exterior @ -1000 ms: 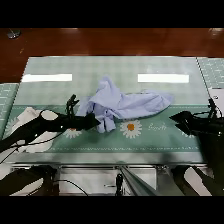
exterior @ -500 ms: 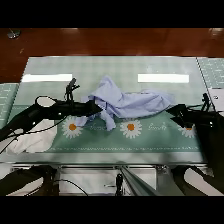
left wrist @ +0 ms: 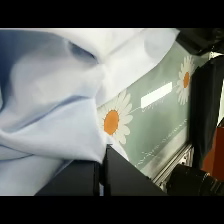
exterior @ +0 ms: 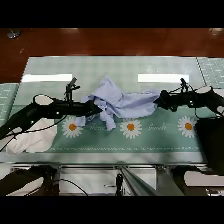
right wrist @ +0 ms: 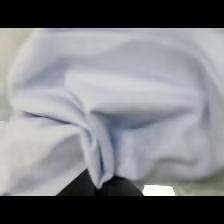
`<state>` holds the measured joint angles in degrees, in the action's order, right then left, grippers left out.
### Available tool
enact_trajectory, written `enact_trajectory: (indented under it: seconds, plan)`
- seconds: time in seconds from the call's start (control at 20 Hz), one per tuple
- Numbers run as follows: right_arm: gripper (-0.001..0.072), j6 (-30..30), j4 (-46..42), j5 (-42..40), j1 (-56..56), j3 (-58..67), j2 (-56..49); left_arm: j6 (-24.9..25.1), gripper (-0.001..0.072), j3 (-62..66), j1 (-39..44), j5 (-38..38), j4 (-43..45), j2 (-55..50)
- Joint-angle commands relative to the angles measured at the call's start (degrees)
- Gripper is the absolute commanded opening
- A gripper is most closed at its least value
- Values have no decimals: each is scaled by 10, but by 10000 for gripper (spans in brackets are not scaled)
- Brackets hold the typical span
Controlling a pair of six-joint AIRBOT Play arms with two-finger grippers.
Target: Fold the shirts.
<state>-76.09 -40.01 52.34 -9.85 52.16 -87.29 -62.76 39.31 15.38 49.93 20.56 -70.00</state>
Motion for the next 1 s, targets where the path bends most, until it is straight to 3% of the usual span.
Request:
enact_trajectory:
  seconds: [0.0,0.15,0.5,0.65,0.8,0.95]
  plan:
    - [19,1,-21,24,23,64,-15,28,25,15,-47,46,0,10]
    - [18,-15,-73,72,21,174,25,26,25,101,-137,89,-1,31]
    - [18,-82,-191,177,21,556,171,-41,24,529,-268,93,-1,64]
    - [18,-105,-274,229,21,579,288,-46,25,646,-305,107,0,100]
    - [18,-105,-308,273,21,579,394,-46,25,671,-352,110,5,173]
    - [18,-114,-329,329,21,578,476,-66,24,671,-402,117,96,250]
